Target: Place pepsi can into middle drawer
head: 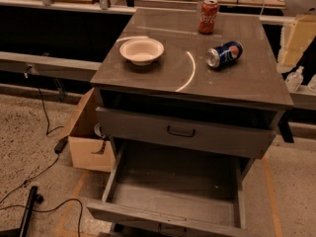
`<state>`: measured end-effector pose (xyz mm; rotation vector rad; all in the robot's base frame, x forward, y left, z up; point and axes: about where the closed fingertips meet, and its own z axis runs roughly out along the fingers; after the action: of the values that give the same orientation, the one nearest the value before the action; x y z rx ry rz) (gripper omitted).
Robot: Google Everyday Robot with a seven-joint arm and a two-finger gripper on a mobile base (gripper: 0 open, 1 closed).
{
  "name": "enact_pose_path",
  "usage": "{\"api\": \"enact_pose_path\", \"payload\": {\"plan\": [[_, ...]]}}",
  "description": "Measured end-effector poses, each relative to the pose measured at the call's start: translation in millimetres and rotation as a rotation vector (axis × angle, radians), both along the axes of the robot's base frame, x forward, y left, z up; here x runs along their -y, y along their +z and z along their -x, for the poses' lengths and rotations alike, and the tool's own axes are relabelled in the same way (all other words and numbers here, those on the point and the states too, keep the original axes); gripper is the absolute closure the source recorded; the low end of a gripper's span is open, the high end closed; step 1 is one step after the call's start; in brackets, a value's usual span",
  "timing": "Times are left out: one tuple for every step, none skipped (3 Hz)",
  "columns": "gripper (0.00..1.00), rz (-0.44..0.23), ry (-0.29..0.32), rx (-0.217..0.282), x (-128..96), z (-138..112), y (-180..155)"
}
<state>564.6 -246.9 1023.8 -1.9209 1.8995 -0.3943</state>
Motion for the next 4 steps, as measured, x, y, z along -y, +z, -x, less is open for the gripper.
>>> {"api": "enact_pose_path", "payload": {"plan": [[0.0,-0.002,-0.025,-0.021,30,-31,-13],[0.0,0.013,-0.062,-0.063,56,-58,-24],[0.0,0.001,-0.053,-0.1,65,-83,-44],[0.0,-0.006,0.027,-0.118,44,-117,-69]]}}
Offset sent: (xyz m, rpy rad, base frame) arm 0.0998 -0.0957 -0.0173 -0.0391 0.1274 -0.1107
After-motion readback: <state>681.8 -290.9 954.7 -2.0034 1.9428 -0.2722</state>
